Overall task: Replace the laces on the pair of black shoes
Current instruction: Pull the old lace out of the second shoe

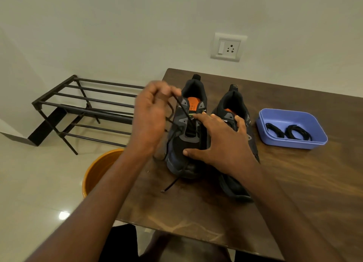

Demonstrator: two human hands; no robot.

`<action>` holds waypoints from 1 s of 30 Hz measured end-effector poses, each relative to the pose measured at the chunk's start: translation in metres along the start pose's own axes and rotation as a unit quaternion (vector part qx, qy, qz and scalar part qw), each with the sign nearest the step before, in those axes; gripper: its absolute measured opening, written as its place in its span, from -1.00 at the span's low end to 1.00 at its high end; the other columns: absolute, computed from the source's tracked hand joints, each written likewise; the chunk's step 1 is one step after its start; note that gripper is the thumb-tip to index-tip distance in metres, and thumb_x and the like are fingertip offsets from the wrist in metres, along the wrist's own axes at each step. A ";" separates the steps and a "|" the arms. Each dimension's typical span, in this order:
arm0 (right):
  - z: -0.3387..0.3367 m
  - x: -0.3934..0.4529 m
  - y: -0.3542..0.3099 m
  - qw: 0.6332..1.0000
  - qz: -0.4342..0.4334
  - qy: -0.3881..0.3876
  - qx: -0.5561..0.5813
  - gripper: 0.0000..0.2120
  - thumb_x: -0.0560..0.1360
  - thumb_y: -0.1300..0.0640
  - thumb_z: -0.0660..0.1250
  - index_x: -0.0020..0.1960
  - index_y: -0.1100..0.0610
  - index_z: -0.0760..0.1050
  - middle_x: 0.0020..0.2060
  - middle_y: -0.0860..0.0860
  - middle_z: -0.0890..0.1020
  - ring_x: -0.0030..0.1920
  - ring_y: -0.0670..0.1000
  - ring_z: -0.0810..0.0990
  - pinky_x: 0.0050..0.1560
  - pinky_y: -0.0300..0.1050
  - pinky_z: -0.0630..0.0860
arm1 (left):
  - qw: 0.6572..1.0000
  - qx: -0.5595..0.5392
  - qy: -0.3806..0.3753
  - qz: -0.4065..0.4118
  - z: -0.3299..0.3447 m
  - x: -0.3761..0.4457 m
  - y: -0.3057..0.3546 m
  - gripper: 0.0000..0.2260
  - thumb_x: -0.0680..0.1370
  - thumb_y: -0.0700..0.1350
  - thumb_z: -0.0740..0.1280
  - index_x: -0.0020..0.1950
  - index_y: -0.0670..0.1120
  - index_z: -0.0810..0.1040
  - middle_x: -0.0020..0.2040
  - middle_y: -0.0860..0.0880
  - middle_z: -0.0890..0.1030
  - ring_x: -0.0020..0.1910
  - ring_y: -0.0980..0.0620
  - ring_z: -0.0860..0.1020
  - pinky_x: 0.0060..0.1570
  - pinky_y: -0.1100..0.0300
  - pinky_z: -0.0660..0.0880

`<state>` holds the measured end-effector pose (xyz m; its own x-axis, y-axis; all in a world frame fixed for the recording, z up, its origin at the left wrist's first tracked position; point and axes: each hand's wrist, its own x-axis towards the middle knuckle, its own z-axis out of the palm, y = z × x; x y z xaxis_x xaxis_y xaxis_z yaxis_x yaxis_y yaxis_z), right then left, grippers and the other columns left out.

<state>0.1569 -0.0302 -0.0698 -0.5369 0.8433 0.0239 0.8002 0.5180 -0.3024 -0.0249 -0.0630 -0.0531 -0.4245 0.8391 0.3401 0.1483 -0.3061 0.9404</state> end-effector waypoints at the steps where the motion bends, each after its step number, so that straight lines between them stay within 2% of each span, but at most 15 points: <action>1: 0.000 0.000 0.000 1.000 0.000 -0.001 0.000 -0.08 0.40 -0.49 0.34 0.62 -0.24 0.05 0.64 -0.16 0.17 0.65 -0.09 0.04 0.57 0.36 -0.30 | 0.997 -0.078 0.014 -0.020 -0.004 0.004 0.005 -0.82 0.75 -0.18 0.11 0.02 -0.09 0.46 -0.13 -0.01 0.65 -0.07 0.02 0.68 -0.20 0.28 0.48; 3: 0.001 0.000 0.000 1.000 -0.001 0.002 0.001 -0.08 0.40 -0.50 0.34 0.62 -0.24 0.06 0.64 -0.16 0.17 0.65 -0.09 0.04 0.57 0.35 -0.30 | 0.998 -0.057 -0.013 -0.029 -0.008 0.006 0.003 -0.86 0.75 -0.16 0.12 0.05 -0.09 0.43 -0.21 0.02 0.59 -0.24 0.06 0.61 -0.33 0.26 0.43; 5: 0.002 0.001 0.000 1.000 -0.003 0.010 0.004 -0.08 0.39 -0.50 0.34 0.62 -0.25 0.07 0.63 -0.17 0.18 0.65 -0.09 0.05 0.57 0.34 -0.30 | 0.987 0.134 -0.085 0.005 -0.007 0.002 -0.015 -0.98 0.69 -0.12 0.29 0.09 -0.04 0.49 -0.14 0.12 0.56 -0.21 0.22 0.56 -0.24 0.34 0.48; 7: 0.004 0.001 0.001 1.000 -0.010 0.021 0.004 -0.10 0.39 -0.51 0.33 0.61 -0.26 0.07 0.63 -0.17 0.21 0.64 -0.09 0.08 0.57 0.36 -0.28 | 0.935 0.310 -0.169 0.045 -0.003 -0.003 -0.035 -0.82 0.59 -0.06 0.43 0.17 0.05 0.53 0.00 0.15 0.54 -0.05 0.23 0.55 -0.10 0.36 0.52; 9: 0.004 0.001 0.001 1.000 -0.010 0.022 0.001 -0.10 0.40 -0.51 0.32 0.60 -0.27 0.06 0.62 -0.17 0.22 0.64 -0.09 0.09 0.58 0.36 -0.27 | 0.897 0.387 -0.203 0.063 0.000 -0.005 -0.045 -0.68 0.55 -0.07 0.49 0.26 0.08 0.52 0.07 0.14 0.48 -0.02 0.21 0.49 -0.08 0.40 0.42; 12: 0.005 0.002 0.001 1.000 -0.008 0.024 0.005 -0.10 0.39 -0.51 0.32 0.60 -0.27 0.07 0.61 -0.18 0.24 0.63 -0.10 0.10 0.58 0.35 -0.27 | 0.895 0.402 -0.174 0.081 0.001 -0.005 -0.042 -0.69 0.53 -0.08 0.51 0.24 0.05 0.57 0.06 0.12 0.40 -0.02 0.18 0.43 -0.07 0.42 0.36; 16: 0.007 0.003 0.003 1.000 -0.008 0.029 0.008 -0.10 0.38 -0.53 0.32 0.60 -0.25 0.11 0.59 -0.21 0.28 0.62 -0.13 0.14 0.58 0.35 -0.27 | 0.879 0.427 -0.179 0.115 0.002 -0.005 -0.040 -0.92 0.54 -0.07 0.49 -0.02 0.04 0.62 0.01 0.09 0.36 -0.01 0.12 0.41 -0.06 0.19 0.51; 18: 0.007 0.002 0.004 1.000 -0.006 0.028 0.012 -0.10 0.38 -0.52 0.32 0.60 -0.25 0.10 0.59 -0.21 0.27 0.62 -0.13 0.13 0.58 0.33 -0.30 | 0.897 0.399 -0.165 0.096 0.001 -0.002 -0.040 -0.89 0.56 -0.11 0.46 -0.09 0.08 0.57 -0.02 0.12 0.41 -0.03 0.13 0.43 -0.05 0.17 0.52; 20: 0.005 0.002 0.004 1.000 -0.003 0.021 0.019 -0.09 0.38 -0.51 0.34 0.60 -0.25 0.09 0.60 -0.21 0.25 0.63 -0.13 0.11 0.58 0.30 -0.33 | 0.950 0.291 -0.105 0.045 -0.003 0.002 -0.033 -0.87 0.62 -0.16 0.37 -0.05 0.07 0.57 -0.01 0.11 0.52 -0.02 0.18 0.51 -0.03 0.21 0.51; 22: 0.004 0.001 0.003 1.000 -0.002 0.016 0.023 -0.08 0.38 -0.50 0.35 0.61 -0.25 0.09 0.61 -0.20 0.23 0.63 -0.12 0.08 0.57 0.29 -0.35 | 0.993 0.115 -0.023 -0.006 -0.009 0.005 -0.019 -0.85 0.70 -0.17 0.24 0.02 -0.02 0.57 0.01 0.05 0.64 0.02 0.18 0.59 -0.05 0.23 0.49; 24: 0.003 0.001 0.003 1.000 0.000 0.011 0.022 -0.07 0.38 -0.49 0.37 0.61 -0.25 0.08 0.62 -0.20 0.22 0.64 -0.12 0.07 0.57 0.30 -0.34 | 0.996 -0.070 -0.008 -0.062 -0.010 0.005 -0.006 -0.80 0.75 -0.16 0.11 0.03 -0.09 0.49 -0.05 -0.02 0.69 -0.01 0.03 0.66 -0.20 0.22 0.48; 25: 0.003 0.001 0.003 1.000 0.000 0.009 0.022 -0.07 0.38 -0.49 0.37 0.61 -0.24 0.08 0.62 -0.20 0.22 0.64 -0.12 0.07 0.57 0.31 -0.34 | 0.991 -0.103 -0.024 -0.081 -0.007 0.003 -0.004 -0.80 0.76 -0.15 0.08 0.05 -0.11 0.46 -0.12 -0.03 0.67 -0.09 0.00 0.66 -0.27 0.21 0.46; 26: 0.004 0.002 0.003 1.000 0.000 0.011 0.023 -0.07 0.37 -0.49 0.37 0.61 -0.24 0.09 0.62 -0.20 0.22 0.63 -0.13 0.08 0.57 0.31 -0.34 | 0.993 -0.078 -0.042 -0.081 -0.004 0.002 -0.005 -0.82 0.76 -0.14 0.09 0.07 -0.11 0.44 -0.16 -0.02 0.63 -0.17 0.04 0.63 -0.30 0.21 0.46; 28: 0.005 0.001 0.004 1.000 -0.002 0.018 0.023 -0.08 0.37 -0.49 0.36 0.61 -0.24 0.10 0.61 -0.21 0.25 0.63 -0.13 0.10 0.57 0.32 -0.33 | 0.990 0.104 -0.090 -0.015 -0.001 -0.001 -0.020 -0.92 0.72 -0.12 0.21 0.11 -0.07 0.49 -0.14 0.06 0.58 -0.19 0.15 0.57 -0.19 0.23 0.51; 30: 0.006 0.001 0.005 0.999 -0.007 0.025 0.025 -0.10 0.38 -0.49 0.35 0.60 -0.25 0.10 0.59 -0.21 0.28 0.62 -0.13 0.14 0.57 0.33 -0.32 | 0.950 0.269 -0.152 0.049 -0.001 -0.001 -0.035 -0.91 0.64 -0.08 0.36 0.14 0.01 0.55 -0.07 0.10 0.53 -0.11 0.17 0.55 -0.11 0.30 0.51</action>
<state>0.1581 -0.0276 -0.0772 -0.5333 0.8425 0.0764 0.7771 0.5236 -0.3494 -0.0307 -0.0539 -0.0869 -0.1195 0.9347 0.3348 0.6427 -0.1842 0.7437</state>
